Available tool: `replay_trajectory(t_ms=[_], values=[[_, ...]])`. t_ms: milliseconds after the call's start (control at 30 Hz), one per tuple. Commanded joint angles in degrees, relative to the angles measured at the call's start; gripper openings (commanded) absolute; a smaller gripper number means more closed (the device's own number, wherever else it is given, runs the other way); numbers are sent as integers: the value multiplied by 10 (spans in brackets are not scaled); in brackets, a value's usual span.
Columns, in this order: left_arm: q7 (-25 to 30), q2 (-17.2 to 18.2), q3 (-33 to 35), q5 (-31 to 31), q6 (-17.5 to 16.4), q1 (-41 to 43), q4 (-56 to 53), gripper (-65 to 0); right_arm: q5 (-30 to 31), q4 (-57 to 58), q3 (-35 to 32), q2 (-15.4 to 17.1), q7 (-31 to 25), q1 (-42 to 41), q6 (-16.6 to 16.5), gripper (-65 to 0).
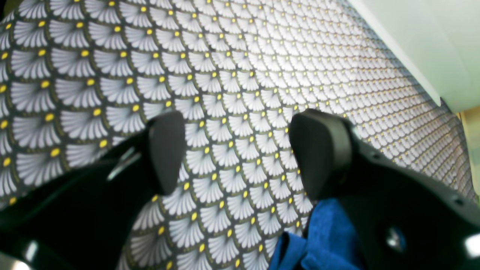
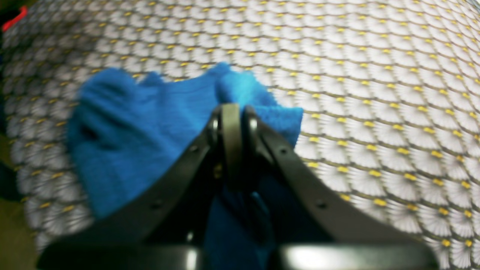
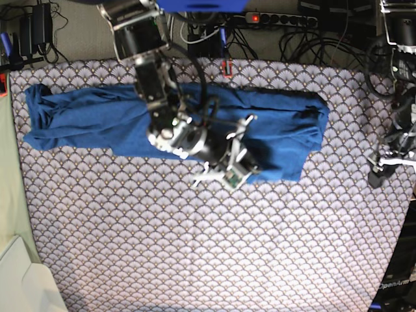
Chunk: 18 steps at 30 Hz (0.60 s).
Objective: Fold the T-shirt properly
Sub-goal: 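Press the right gripper onto the band's middle to flatten the sleeve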
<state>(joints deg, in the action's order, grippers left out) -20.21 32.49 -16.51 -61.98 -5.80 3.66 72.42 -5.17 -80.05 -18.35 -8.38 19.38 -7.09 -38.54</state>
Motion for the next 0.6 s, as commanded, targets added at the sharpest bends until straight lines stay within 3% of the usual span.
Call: replay_trajectory(t_ms=[0,467,567], values=[[12,14,-6,-5,-7,-8,9,-188,13,-22,-11,-6,-18,-6,-1,-650],[11,14,-1,-5,-7,-8,10,-187,9,-40,-82,-6,-18,30,0,-650],[9,14,-1,-5,-7,-7,10,-186,9,-40,-82,-6,-18,30,0,-590]])
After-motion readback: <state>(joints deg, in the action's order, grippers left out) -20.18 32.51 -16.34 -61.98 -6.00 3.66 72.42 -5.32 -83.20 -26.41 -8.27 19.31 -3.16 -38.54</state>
